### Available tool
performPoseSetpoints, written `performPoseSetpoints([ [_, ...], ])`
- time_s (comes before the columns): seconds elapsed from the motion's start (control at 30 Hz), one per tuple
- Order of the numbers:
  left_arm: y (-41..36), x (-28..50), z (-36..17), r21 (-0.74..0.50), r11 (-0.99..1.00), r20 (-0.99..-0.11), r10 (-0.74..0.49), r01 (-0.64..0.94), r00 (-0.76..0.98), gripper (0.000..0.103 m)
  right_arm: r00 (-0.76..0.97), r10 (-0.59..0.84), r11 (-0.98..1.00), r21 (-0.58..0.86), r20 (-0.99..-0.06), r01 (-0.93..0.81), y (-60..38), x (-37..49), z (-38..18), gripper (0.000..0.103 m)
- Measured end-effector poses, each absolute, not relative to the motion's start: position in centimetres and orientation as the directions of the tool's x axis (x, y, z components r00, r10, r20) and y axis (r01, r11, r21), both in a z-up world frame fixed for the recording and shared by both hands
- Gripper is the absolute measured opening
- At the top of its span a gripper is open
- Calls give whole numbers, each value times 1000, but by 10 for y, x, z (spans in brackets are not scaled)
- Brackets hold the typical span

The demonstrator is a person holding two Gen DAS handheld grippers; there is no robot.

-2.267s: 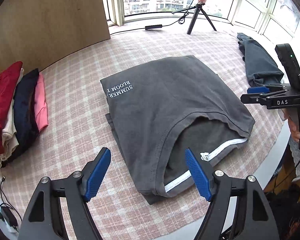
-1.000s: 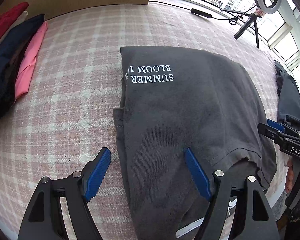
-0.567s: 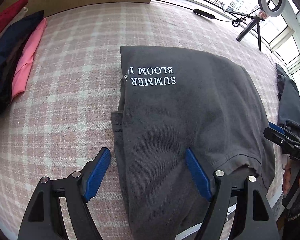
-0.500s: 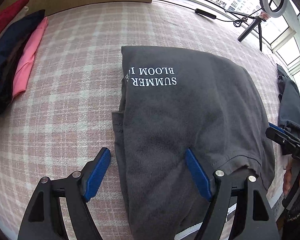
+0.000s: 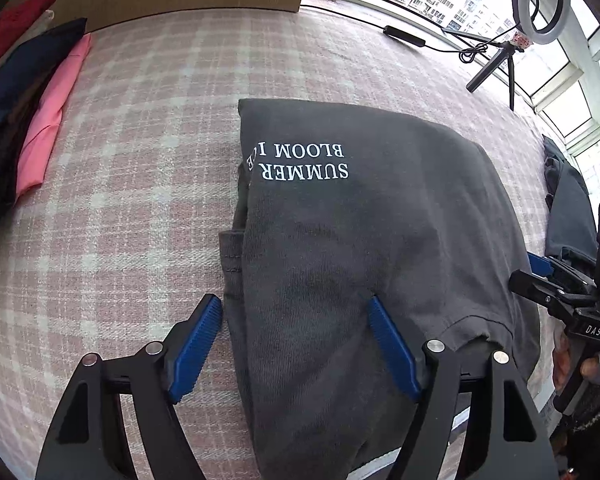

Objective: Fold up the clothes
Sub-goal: 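Grasp the folded sweatshirt with both tools and lift it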

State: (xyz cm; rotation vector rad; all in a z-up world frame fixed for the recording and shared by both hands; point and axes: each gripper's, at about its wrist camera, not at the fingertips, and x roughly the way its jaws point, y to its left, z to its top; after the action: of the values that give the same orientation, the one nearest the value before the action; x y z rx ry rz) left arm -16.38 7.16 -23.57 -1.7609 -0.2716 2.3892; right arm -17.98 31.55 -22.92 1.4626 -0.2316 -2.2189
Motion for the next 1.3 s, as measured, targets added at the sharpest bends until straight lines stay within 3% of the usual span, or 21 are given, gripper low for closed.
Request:
performPoseSetpoints([
  [0.13, 82, -164, -236, -230, -971, -922, 237, -57, -305, 56, -320, -496, -860, 405, -807, 311, 315, -181, -231, 63],
  [0.23, 90, -164, -237, -232, -969, -917, 246, -84, -315, 40, -310, -527, -838, 423, -792, 344, 314, -182, -235, 38],
  [0.3, 93, -165, -237, -248, -964, -909, 264, -92, -323, 25, -297, -541, -826, 430, -787, 365, 314, -181, -237, 28],
  [0.4, 100, -166, -236, -254, -962, -896, 274, -101, -350, 16, -274, -587, -798, 488, -762, 353, 321, -184, -237, 17],
  [0.57, 82, -154, -219, -285, -954, -877, 300, -96, -374, 12, -278, -643, -763, 563, -714, 318, 329, -183, -222, 15],
  [0.9, 43, -129, -125, -242, -947, -789, 319, -211, -525, 12, -375, -699, -713, 554, -609, 429, 276, -161, -122, 14],
  [1.3, -175, -115, -21, -54, -984, -696, 158, -169, -700, 12, -451, -746, -660, 456, -490, 596, 56, -173, -23, 14],
])
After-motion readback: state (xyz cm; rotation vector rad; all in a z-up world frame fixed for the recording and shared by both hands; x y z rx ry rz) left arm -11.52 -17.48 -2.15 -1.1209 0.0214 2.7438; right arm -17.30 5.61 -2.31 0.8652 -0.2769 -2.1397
